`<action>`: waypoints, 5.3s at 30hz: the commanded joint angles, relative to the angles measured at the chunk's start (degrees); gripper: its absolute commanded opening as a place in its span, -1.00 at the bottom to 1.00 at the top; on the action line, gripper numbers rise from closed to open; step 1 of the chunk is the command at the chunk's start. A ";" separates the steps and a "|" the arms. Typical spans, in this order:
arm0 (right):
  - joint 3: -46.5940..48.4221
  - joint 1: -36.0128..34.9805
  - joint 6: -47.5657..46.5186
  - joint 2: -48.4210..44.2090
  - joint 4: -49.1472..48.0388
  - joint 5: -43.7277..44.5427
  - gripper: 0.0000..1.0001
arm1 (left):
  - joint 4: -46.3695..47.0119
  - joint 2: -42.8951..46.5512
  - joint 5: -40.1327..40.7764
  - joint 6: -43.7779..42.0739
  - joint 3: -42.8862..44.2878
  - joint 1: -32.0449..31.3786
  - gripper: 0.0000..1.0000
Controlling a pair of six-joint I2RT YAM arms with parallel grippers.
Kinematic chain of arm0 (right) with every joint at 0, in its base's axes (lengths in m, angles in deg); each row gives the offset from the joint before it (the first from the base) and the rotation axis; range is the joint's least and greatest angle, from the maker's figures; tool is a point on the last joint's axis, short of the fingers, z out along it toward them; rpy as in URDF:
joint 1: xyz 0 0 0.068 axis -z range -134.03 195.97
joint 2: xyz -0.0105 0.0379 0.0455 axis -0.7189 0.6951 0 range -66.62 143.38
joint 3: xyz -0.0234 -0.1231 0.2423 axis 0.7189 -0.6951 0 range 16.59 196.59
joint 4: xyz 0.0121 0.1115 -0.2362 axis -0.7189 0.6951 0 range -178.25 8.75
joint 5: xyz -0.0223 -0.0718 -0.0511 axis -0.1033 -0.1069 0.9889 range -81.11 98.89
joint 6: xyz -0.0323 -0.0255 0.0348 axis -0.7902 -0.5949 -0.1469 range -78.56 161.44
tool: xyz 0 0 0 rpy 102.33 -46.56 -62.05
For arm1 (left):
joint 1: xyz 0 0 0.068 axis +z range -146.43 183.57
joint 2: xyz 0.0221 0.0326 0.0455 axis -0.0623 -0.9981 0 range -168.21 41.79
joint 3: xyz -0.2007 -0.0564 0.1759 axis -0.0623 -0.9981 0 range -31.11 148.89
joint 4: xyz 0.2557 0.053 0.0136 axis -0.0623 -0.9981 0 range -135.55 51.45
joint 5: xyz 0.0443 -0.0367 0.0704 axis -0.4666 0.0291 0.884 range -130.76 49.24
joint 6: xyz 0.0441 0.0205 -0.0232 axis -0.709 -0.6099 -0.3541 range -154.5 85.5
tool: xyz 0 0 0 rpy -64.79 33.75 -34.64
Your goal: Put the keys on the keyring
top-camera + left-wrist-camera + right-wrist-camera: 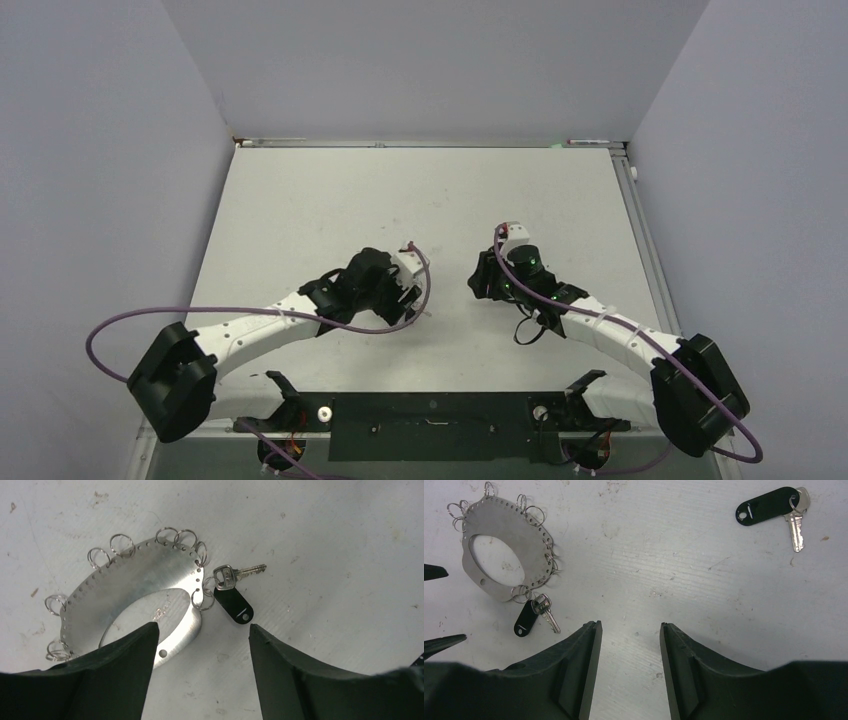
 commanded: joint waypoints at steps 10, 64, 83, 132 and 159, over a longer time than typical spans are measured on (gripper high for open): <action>-1.01 1.86 -1.04 -10.27 0.02 -0.50 -0.03 | -0.16 -19.29 2.30 -6.62 15.08 -1.37 -0.10; -1.46 2.23 -1.22 -6.50 -2.10 -5.38 -0.02 | 1.89 -27.57 4.74 -5.28 17.23 -2.78 -1.00; 0.04 2.15 -2.88 -19.65 4.74 -2.07 -0.02 | -2.56 -17.05 5.05 -10.10 17.72 -6.11 -1.00; 4.89 -7.70 -15.90 -25.03 -13.57 -38.67 -0.11 | -1.03 21.20 -21.20 -11.66 6.96 -8.09 -1.00; 10.54 -22.29 -32.97 -17.20 -1.73 -19.97 -0.41 | 0.65 22.39 -24.75 -11.59 5.65 -8.11 -1.00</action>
